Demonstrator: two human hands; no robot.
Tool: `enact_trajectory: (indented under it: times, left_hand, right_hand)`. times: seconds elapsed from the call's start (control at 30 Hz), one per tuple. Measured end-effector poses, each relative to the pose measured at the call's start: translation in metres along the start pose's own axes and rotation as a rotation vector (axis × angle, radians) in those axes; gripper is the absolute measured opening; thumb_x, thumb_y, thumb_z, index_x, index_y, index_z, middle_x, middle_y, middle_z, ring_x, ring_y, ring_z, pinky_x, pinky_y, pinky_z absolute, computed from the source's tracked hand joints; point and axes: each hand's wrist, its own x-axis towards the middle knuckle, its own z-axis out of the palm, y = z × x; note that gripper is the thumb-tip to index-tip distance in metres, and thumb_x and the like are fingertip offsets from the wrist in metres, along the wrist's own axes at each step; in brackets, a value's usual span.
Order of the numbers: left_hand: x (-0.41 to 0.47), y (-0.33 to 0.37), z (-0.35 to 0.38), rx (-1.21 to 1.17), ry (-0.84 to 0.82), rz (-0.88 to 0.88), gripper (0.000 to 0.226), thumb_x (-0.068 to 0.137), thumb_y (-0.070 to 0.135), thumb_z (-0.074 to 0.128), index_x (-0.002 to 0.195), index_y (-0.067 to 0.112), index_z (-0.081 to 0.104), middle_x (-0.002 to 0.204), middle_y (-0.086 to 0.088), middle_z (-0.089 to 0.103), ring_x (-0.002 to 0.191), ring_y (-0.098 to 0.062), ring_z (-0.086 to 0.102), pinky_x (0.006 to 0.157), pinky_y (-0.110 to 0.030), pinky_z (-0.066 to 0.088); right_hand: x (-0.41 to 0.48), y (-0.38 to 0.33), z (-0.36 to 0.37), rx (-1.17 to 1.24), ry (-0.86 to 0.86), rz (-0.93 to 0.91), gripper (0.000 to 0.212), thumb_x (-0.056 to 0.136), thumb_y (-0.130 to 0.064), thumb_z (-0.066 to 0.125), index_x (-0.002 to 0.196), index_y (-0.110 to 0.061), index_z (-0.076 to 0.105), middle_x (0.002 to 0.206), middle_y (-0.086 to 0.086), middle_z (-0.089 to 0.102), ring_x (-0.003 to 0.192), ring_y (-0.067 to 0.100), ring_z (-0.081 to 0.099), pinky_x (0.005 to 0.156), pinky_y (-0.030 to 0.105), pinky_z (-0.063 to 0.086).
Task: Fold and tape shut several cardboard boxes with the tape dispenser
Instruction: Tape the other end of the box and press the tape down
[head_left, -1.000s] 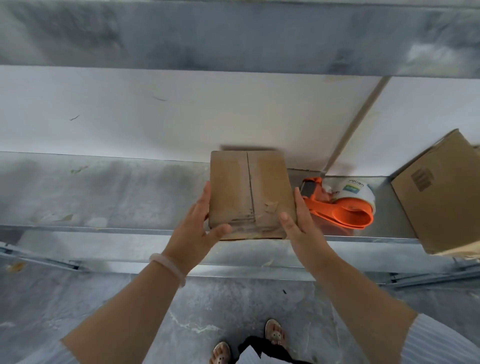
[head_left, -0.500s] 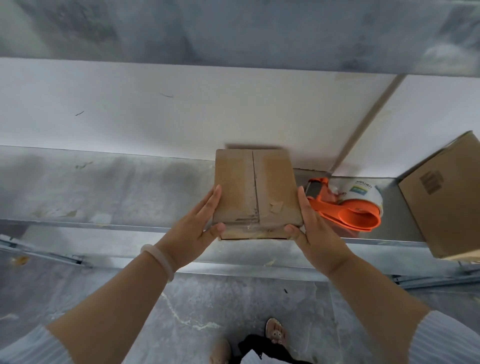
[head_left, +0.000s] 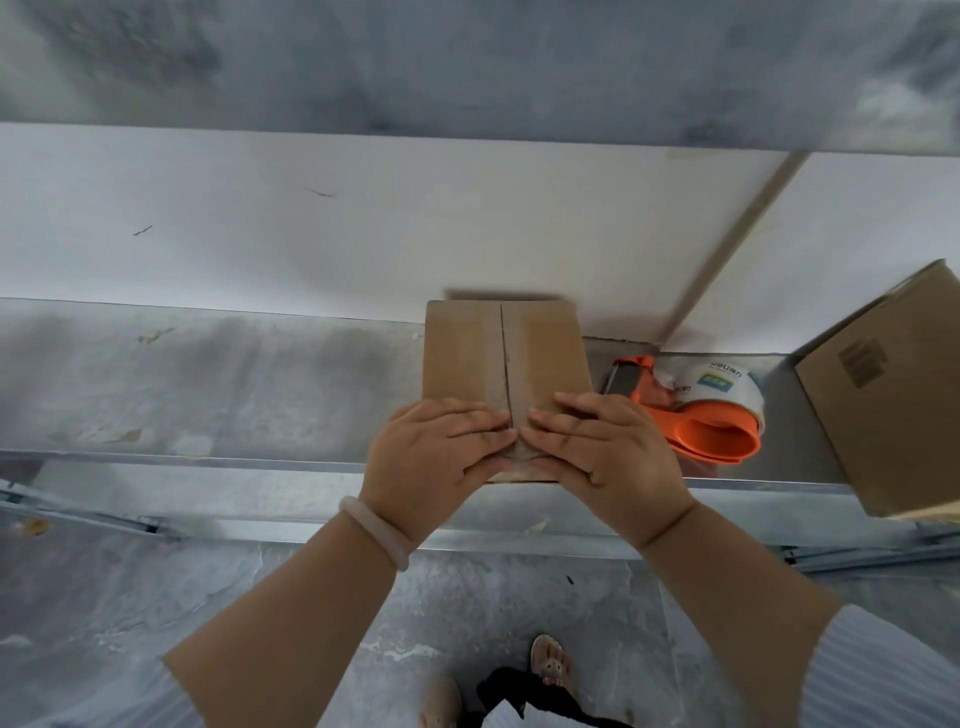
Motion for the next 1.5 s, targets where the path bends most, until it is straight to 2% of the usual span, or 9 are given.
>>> enact_trajectory:
  times: [0.23, 0.63, 0.9, 1.03, 1.1, 1.17, 1.27, 1.37, 1.5]
  left_hand:
    - [-0.013, -0.029, -0.010, 0.017, -0.180, 0.126, 0.041, 0.096, 0.039, 0.053, 0.130, 0.017, 0.061, 0.136, 0.004, 0.058, 0.128, -0.013, 0.052, 0.099, -0.036, 0.049]
    - [-0.031, -0.036, -0.018, -0.075, -0.275, -0.029, 0.053, 0.103, 0.036, 0.036, 0.149, 0.010, 0.033, 0.157, -0.008, 0.029, 0.147, -0.021, 0.022, 0.119, -0.033, 0.023]
    - [-0.017, -0.046, -0.035, -0.029, -0.301, 0.016, 0.057, 0.094, 0.054, 0.042, 0.132, 0.014, 0.058, 0.141, 0.001, 0.051, 0.137, -0.008, 0.036, 0.116, -0.014, 0.019]
    - [-0.029, -0.023, -0.030, 0.005, -0.192, 0.021, 0.050, 0.086, 0.053, 0.058, 0.118, 0.017, 0.070, 0.129, -0.003, 0.063, 0.120, -0.018, 0.056, 0.104, -0.029, 0.043]
    - [-0.035, -0.005, -0.028, 0.025, -0.149, -0.003, 0.049, 0.081, 0.057, 0.064, 0.112, 0.021, 0.074, 0.123, -0.003, 0.066, 0.106, -0.022, 0.059, 0.090, -0.038, 0.050]
    - [-0.037, 0.013, -0.027, 0.043, -0.134, -0.039, 0.050, 0.080, 0.064, 0.063, 0.110, 0.026, 0.074, 0.114, 0.000, 0.066, 0.099, -0.020, 0.057, 0.086, -0.038, 0.047]
    - [-0.030, 0.039, -0.026, 0.035, -0.168, 0.044, 0.051, 0.083, 0.069, 0.056, 0.105, 0.027, 0.074, 0.100, 0.005, 0.063, 0.087, -0.015, 0.053, 0.078, -0.034, 0.044]
    - [-0.017, 0.043, -0.036, 0.021, -0.163, 0.151, 0.043, 0.096, 0.057, 0.043, 0.104, 0.027, 0.072, 0.099, 0.007, 0.065, 0.086, -0.014, 0.054, 0.075, -0.035, 0.046]
    - [0.000, -0.004, -0.052, 0.110, -0.127, -0.439, 0.047, 0.100, 0.036, 0.044, 0.144, 0.019, 0.046, 0.149, -0.003, 0.043, 0.130, -0.025, 0.044, 0.104, -0.046, 0.042]
  right_hand:
    - [-0.015, 0.011, -0.002, -0.047, -0.123, -0.081, 0.039, 0.100, -0.028, 0.048, 0.139, -0.021, 0.053, 0.144, -0.007, 0.051, 0.138, 0.014, 0.043, 0.111, 0.040, 0.038]
    - [-0.021, 0.011, -0.008, -0.040, -0.230, -0.042, 0.046, 0.101, -0.024, 0.038, 0.147, -0.016, 0.039, 0.155, -0.001, 0.035, 0.147, 0.014, 0.025, 0.121, 0.029, 0.017]
    - [-0.024, 0.017, -0.011, 0.024, -0.230, 0.072, 0.049, 0.100, -0.029, 0.042, 0.146, -0.012, 0.041, 0.153, 0.003, 0.039, 0.145, 0.015, 0.029, 0.118, 0.031, 0.025]
    - [-0.035, 0.013, -0.018, 0.038, -0.045, 0.295, 0.044, 0.093, -0.028, 0.060, 0.135, -0.015, 0.057, 0.148, 0.004, 0.045, 0.132, 0.018, 0.047, 0.110, 0.032, 0.039]
    - [-0.040, 0.003, -0.021, 0.059, -0.008, 0.474, 0.051, 0.090, -0.024, 0.066, 0.139, -0.017, 0.053, 0.153, 0.002, 0.039, 0.138, 0.015, 0.038, 0.114, 0.029, 0.029]
    - [-0.043, -0.011, -0.020, 0.174, -0.018, 0.684, 0.062, 0.093, -0.036, 0.059, 0.150, -0.024, 0.038, 0.159, -0.004, 0.027, 0.145, 0.008, 0.023, 0.118, 0.027, 0.020]
    - [-0.030, -0.040, -0.011, 0.484, -0.020, 0.944, 0.078, 0.087, -0.067, 0.048, 0.153, -0.042, 0.015, 0.158, -0.014, 0.027, 0.144, 0.012, 0.030, 0.116, 0.046, 0.031]
    - [-0.012, -0.064, -0.001, 0.593, -0.093, 1.022, 0.091, 0.091, -0.047, 0.058, 0.153, -0.041, -0.008, 0.156, -0.010, 0.028, 0.141, 0.016, 0.034, 0.116, 0.045, 0.032]
    - [0.000, -0.060, 0.000, 0.675, -0.174, 1.033, 0.081, 0.099, -0.031, 0.052, 0.149, -0.048, -0.009, 0.157, -0.006, 0.024, 0.140, 0.017, 0.034, 0.117, 0.037, 0.028]
